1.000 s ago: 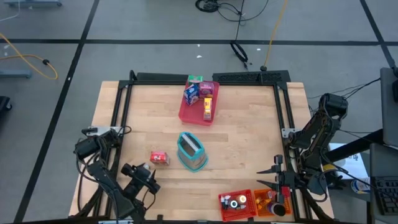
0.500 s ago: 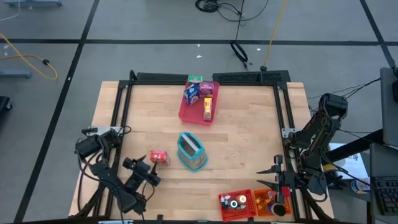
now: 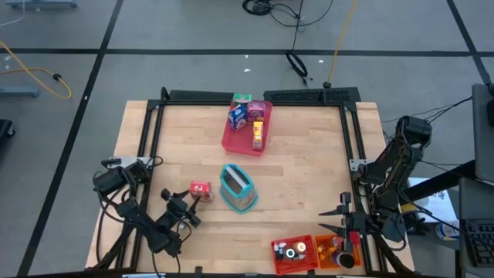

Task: Pick & Place Kitchen Items
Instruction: Put the red cereal box into the pink bin

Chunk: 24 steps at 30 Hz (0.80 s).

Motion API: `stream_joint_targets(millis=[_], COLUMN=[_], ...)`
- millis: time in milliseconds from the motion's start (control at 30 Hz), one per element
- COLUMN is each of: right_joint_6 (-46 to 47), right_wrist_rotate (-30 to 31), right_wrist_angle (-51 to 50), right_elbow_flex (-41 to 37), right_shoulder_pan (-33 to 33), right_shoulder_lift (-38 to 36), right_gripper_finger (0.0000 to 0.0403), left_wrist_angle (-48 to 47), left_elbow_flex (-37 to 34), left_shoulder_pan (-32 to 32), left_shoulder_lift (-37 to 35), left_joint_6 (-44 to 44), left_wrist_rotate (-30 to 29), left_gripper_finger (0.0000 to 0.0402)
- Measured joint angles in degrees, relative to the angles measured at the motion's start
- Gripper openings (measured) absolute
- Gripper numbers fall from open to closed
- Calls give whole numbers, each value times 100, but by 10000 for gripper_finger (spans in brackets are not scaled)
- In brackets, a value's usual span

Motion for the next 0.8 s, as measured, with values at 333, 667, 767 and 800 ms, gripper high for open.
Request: stream_joint_targets(millis=[333, 667, 767, 800], right_joint_6=[0, 0, 0, 0], right_wrist_rotate=[0, 0, 0, 0], right_wrist_angle=[-83, -81, -83, -83], right_elbow_flex=[0, 0, 0, 0], right_shoulder_pan=[0, -2, -1, 0], right_shoulder_lift=[0, 0, 0, 0], right_gripper_finger=[125, 125, 125, 125], left_wrist_angle=[120, 5, -169, -229], left_elbow_flex=[-66, -64, -64, -64], left_shoulder_pan=[-8, -15, -93, -119], left_shoulder_lift=[0, -158, -453, -576], left_joint_6=[86, -25, -31, -80], left_wrist_rotate=[-398, -258, -297, -352], left_gripper_finger=[16, 2, 1, 1])
